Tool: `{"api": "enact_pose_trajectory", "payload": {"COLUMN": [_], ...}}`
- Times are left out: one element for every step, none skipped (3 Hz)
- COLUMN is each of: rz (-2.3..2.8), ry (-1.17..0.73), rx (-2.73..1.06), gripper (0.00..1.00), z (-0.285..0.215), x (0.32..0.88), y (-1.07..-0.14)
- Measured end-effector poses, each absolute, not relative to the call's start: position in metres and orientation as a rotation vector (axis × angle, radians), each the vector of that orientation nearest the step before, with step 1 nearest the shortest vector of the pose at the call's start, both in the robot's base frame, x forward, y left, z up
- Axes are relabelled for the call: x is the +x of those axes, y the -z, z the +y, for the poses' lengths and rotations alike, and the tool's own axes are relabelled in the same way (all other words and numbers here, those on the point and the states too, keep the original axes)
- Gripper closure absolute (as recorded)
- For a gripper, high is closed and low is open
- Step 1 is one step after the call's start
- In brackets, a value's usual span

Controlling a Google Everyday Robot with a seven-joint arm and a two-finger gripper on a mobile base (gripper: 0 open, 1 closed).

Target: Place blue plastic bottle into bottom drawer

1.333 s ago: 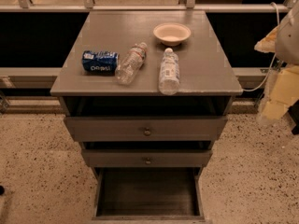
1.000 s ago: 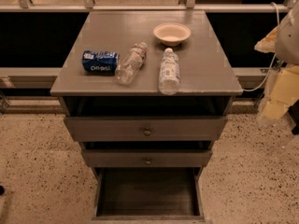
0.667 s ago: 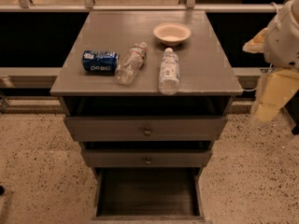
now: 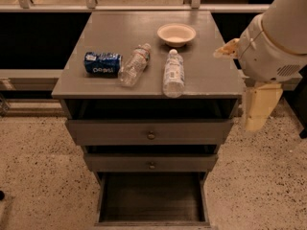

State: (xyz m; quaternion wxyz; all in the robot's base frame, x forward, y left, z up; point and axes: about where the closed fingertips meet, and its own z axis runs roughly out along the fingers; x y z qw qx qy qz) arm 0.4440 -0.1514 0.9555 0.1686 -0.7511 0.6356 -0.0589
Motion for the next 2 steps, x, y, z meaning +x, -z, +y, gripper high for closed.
{"api": "enact_pose_trajectory", "payload": {"rz": [1.767, 1.588], "ry": [0.183, 0.231], "rx": [-2.19, -2.317], "gripper": [0.0, 0.0], "z": [-0.145, -0.13], "x": [0.449, 0.483], "y": [-0.949, -0.93]}}
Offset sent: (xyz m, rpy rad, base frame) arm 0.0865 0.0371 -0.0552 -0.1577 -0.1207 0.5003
